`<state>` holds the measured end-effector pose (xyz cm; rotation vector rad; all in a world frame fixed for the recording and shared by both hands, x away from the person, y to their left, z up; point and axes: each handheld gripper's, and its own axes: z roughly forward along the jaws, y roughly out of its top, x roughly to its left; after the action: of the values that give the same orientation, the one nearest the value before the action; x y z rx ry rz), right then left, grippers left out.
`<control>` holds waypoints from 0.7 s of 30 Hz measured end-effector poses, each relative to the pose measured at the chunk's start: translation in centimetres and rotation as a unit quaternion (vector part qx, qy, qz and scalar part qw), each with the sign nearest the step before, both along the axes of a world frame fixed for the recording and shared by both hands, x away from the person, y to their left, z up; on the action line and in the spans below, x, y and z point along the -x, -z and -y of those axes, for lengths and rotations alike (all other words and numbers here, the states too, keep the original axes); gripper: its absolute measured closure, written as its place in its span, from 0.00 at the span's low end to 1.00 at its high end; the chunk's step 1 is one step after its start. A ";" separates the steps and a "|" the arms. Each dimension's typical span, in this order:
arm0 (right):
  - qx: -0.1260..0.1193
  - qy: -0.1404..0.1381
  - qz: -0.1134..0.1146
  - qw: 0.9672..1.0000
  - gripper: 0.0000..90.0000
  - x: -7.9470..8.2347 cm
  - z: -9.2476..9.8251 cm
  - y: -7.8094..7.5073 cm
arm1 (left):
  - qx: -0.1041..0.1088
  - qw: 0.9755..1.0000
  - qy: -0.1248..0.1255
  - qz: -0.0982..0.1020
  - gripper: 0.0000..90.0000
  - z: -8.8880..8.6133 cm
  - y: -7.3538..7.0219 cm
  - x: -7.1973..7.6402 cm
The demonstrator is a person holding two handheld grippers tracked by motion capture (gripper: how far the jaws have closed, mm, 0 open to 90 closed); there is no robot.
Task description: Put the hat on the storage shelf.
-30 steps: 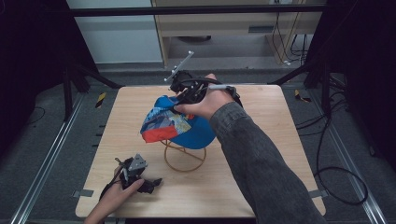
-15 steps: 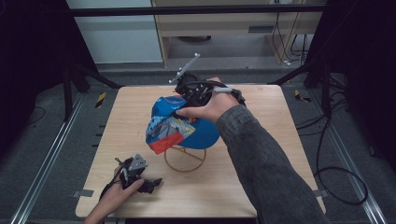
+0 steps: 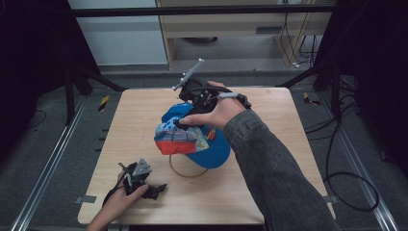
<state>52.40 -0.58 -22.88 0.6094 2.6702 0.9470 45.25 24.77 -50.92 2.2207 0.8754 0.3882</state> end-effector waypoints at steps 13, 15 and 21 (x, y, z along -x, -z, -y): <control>-0.015 0.004 -0.003 1.000 0.07 0.4 1.6 -0.1 | 0.000 1.000 0.000 0.000 0.00 0.0 0.0 0.0; -0.018 0.004 -0.001 1.000 0.07 0.5 1.8 -0.1 | 0.000 1.000 0.000 0.000 0.00 0.0 0.0 0.0; -0.024 0.009 -0.001 1.000 0.07 0.8 2.6 -0.1 | 0.000 1.000 0.000 0.000 0.00 0.0 0.0 0.0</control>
<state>51.57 -3.18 -22.74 0.6445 2.6456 1.0075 45.24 24.77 -50.92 2.2211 0.8754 0.3875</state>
